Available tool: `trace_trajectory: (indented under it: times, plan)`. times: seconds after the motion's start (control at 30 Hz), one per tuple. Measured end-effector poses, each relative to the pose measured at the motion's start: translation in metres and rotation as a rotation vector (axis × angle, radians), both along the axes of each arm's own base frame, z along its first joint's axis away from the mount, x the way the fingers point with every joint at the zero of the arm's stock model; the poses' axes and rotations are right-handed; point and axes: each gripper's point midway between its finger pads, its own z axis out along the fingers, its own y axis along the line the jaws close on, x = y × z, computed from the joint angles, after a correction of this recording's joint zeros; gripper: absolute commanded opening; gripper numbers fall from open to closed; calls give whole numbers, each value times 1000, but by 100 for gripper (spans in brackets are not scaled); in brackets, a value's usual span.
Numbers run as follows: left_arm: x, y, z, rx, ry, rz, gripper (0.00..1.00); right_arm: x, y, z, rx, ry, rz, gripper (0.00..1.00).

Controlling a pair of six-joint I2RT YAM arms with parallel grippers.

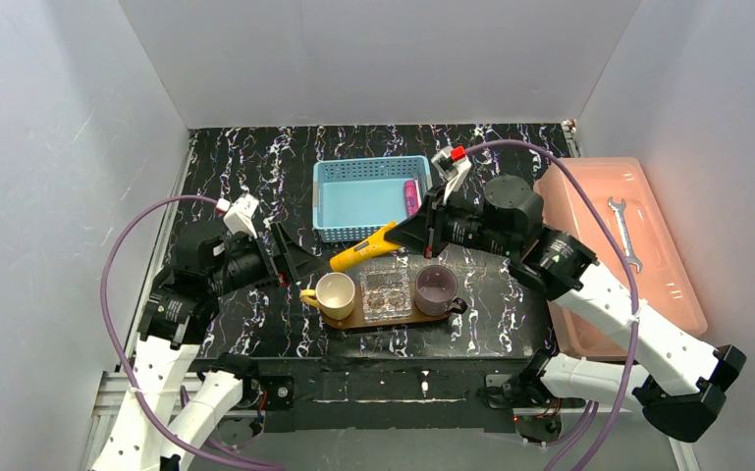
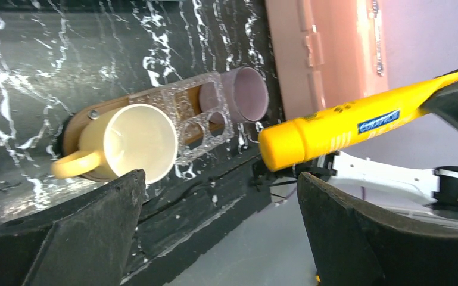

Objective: Prepare toiletry sets of a toothbrush and toothpaste on the tray

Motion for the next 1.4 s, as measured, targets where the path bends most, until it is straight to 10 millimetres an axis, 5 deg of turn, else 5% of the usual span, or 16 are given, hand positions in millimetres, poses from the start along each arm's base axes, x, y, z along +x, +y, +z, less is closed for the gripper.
trace_trajectory:
  times: [0.17,0.37,0.6,1.13,1.4]
  plan:
    - [4,12,-10,92,-10,29,98,13,-10,-3,-153,-50,-46,1]
    - [7,24,-27,192,0,47,98,22,-16,-39,-377,-41,-70,1]
    - [11,35,-40,279,0,63,98,1,-3,-62,-605,-122,-49,1]
    - [18,57,-85,427,50,111,98,13,-2,-79,-809,-226,-156,1]
    - [21,57,-86,430,43,113,98,16,2,-87,-836,-226,-161,1]
